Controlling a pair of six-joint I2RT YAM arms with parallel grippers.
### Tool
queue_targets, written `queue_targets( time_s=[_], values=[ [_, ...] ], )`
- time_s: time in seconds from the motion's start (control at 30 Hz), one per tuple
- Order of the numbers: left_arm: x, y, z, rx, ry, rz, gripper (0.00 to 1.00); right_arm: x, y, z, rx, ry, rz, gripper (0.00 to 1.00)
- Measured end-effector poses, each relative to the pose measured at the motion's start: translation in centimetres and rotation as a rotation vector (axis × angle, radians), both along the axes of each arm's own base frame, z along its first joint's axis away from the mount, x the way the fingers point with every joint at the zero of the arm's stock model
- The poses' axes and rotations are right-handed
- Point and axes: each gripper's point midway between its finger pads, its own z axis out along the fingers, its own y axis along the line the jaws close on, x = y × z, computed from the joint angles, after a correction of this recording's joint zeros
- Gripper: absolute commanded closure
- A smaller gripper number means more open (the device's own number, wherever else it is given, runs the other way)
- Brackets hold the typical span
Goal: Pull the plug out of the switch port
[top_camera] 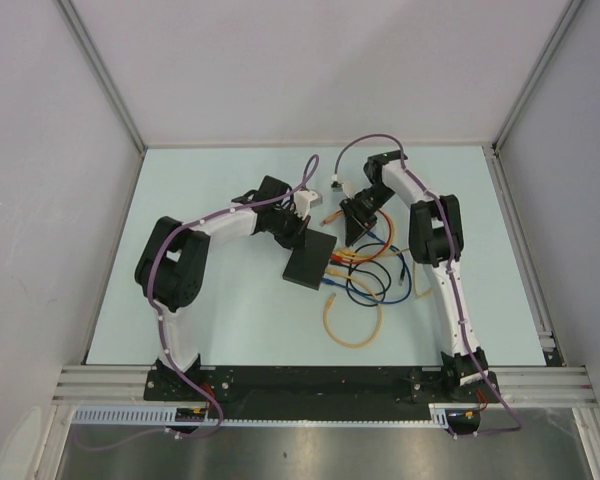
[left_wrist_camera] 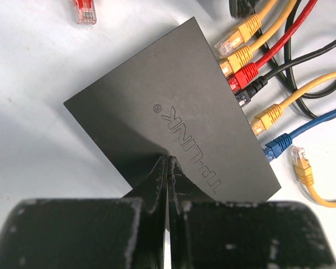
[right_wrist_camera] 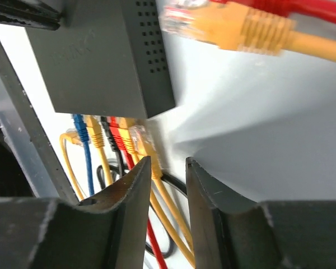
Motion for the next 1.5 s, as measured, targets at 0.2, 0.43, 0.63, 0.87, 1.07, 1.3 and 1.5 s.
queue_targets(
  time_s=[0.2, 0.43, 0.63, 0.87, 1.07, 1.3, 1.5],
  values=[
    [0.0, 0.0, 0.0, 0.000, -0.002, -0.003, 1.00, 1.3, -0.6, 0.5, -0.005, -0.052, -0.013, 0.55],
    [0.0, 0.0, 0.0, -0.001, -0.005, -0.010, 0.99, 0.6, -4.6, 4.1, -0.076, -0.144, -0.081, 0.45],
    [0.0, 0.0, 0.1, 0.001, 0.001, -0.010, 0.99, -0.9, -10.8, 10.6, -0.227, -0.384, -0.205, 0.34],
    [0.3, -0.3, 0.1, 0.002, 0.005, -0.010, 0.99, -3.4, -13.3, 9.2, -0.407, -0.355, -0.224, 0.30],
    [0.4, -0.3, 0.1, 0.000, 0.005, -0.011, 0.99, -3.4, -14.7, 4.2, -0.551, -0.241, -0.214, 0.31],
    [0.5, -0.2, 0.2, -0.004, 0.003, -0.006, 0.99, -3.7, -15.8, 2.6, -0.670, -0.209, -0.181, 0.63],
    [0.6, -0.3, 0.1, -0.016, 0.010, -0.001, 0.99, -3.9, -17.0, 3.3, -0.711, -0.193, -0.186, 0.99]
  ],
)
